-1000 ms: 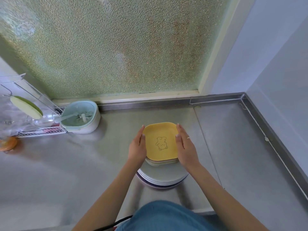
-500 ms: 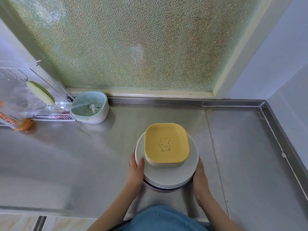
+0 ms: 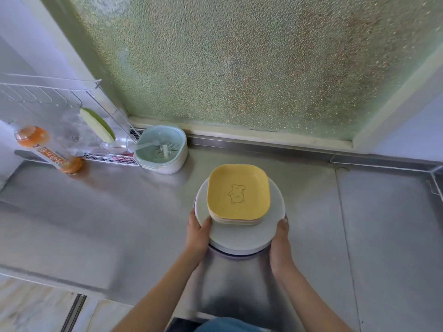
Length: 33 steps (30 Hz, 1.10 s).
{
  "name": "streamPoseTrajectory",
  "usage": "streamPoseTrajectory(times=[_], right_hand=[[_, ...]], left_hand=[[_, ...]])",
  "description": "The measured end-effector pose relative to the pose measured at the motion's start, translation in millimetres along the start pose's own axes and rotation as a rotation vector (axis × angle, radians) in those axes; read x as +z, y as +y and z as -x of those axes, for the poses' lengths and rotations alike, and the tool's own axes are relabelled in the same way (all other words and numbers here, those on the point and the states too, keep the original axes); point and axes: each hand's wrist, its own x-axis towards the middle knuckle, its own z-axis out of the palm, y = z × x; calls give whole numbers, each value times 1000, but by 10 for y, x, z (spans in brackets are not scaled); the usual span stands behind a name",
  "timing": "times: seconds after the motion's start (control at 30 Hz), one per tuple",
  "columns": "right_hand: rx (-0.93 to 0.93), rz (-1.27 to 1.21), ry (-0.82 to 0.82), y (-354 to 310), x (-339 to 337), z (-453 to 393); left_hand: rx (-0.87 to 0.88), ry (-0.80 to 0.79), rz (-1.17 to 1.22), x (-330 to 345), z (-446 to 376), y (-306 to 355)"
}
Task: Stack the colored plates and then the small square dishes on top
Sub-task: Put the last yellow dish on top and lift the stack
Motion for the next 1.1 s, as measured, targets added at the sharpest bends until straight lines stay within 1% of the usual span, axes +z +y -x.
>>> streamPoseTrajectory(times=[0.1,0.27,0.33,0.5,0.6,0.73,0.87,1.0,1.1], right_hand=[[27,14,4,-79,387,-150],[-22,15,29,-214,943,-372],[-10,10,65,-238,1071,-448],[9,34,171,-202,1137,-533],[9,36,234,-229,1193,-573],[-3,64,280,-304,1239,-615],[-5,138,295,-328,1251,-569],[-129,285,285,-382,1250,-475],[-161,303,291,-416,1245,-424]], left_hand=[[-12,-3,6,-238,-316,199],[-28,-15,28,-556,-823,454],[-26,-32,46,-643,-957,509],[0,-147,58,-695,-1065,543],[50,-203,8,-696,-1187,644],[35,-233,-47,-683,-1389,637],[98,-244,-71,-700,-1397,623],[176,-244,-78,-703,-1309,644],[183,-245,-91,-713,-1304,617]])
